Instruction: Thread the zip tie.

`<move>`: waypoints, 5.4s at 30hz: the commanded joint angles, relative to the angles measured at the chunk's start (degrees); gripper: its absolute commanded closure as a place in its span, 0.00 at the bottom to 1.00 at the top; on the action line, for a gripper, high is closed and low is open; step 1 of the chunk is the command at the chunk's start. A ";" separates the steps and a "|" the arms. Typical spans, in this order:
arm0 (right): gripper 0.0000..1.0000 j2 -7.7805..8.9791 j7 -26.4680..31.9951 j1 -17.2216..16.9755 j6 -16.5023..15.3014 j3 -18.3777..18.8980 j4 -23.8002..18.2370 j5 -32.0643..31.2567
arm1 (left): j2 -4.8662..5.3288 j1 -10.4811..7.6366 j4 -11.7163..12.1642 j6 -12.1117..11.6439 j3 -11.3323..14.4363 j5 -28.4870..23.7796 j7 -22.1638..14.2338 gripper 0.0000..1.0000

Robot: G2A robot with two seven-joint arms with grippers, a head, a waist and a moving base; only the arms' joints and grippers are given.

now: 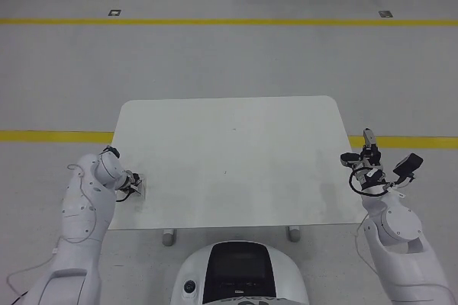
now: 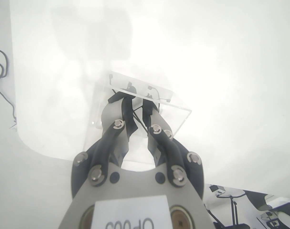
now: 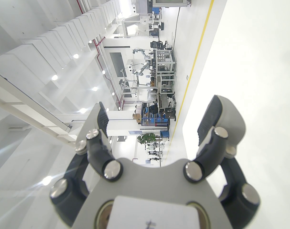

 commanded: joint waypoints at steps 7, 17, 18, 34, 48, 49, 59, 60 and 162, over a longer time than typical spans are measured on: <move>0.00 0.00 0.00 0.00 0.00 0.00 0.00 0.00 | -0.28 -0.15 0.08 0.00 -0.53 0.53 0.02 0.85; 0.00 0.00 0.00 0.00 0.00 0.00 0.00 0.00 | -0.50 -0.11 0.29 0.00 -1.18 1.08 -0.20 0.84; 0.00 0.00 0.00 0.00 0.00 0.00 0.00 0.00 | -0.53 -0.19 0.45 0.00 -1.21 1.11 -0.20 0.84; 0.00 0.00 0.00 0.00 0.00 0.00 0.00 0.00 | -0.70 -0.65 1.02 0.00 -1.51 1.85 -0.50 1.00; 0.00 0.00 0.00 0.00 0.00 0.00 0.00 0.00 | -0.42 1.22 -1.90 0.00 -2.92 1.83 -1.73 0.83; 0.00 0.00 0.00 0.00 0.00 0.00 0.00 0.00 | -0.44 1.16 -1.80 0.00 -2.82 1.80 -1.69 0.84; 0.00 0.00 0.00 0.00 0.00 0.00 0.00 0.00 | -0.52 0.16 0.18 0.00 -2.21 1.42 -1.07 0.89; 0.00 0.00 0.00 0.00 0.00 0.00 0.00 0.00 | -0.54 0.04 0.47 0.00 -2.08 1.37 -0.95 0.90; 0.00 0.00 0.00 0.00 0.00 0.00 0.00 0.00 | -0.95 6.23 -9.93 0.00 -3.87 4.47 6.39 0.78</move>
